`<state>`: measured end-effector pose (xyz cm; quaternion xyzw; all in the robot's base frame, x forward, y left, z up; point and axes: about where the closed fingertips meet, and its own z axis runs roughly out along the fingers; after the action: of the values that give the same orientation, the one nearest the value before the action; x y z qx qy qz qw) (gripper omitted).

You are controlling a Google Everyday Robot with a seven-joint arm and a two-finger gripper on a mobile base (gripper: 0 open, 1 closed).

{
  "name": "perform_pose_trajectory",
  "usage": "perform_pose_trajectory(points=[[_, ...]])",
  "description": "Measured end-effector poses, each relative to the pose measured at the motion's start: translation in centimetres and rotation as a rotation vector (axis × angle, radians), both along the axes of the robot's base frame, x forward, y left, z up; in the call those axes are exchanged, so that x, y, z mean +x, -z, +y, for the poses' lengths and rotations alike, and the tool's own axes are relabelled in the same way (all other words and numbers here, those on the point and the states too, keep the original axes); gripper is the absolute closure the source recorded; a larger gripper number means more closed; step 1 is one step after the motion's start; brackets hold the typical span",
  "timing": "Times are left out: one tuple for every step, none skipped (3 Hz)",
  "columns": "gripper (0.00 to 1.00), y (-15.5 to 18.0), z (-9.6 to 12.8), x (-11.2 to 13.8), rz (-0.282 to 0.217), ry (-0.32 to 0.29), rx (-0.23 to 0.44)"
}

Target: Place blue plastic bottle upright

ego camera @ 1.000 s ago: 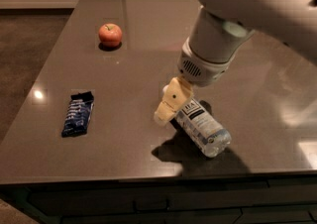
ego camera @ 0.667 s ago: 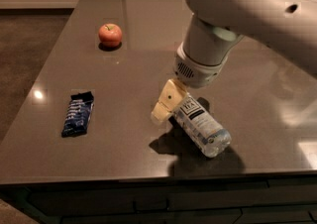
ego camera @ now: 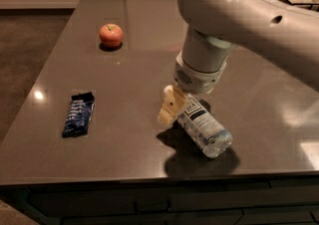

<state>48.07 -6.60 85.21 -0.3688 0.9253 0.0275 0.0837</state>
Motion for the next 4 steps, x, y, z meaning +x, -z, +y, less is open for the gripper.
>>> perform_pose_trajectory(points=[[0.40,0.2,0.3,-0.5,0.006,-0.045,-0.065],[0.63,-0.1,0.4,-0.9,-0.016,-0.085,-0.112],[0.87,-1.7,0.4,-0.6,-0.057,-0.118,-0.095],[1.00,-4.9,0.6,0.3,-0.150,-0.174,-0.026]])
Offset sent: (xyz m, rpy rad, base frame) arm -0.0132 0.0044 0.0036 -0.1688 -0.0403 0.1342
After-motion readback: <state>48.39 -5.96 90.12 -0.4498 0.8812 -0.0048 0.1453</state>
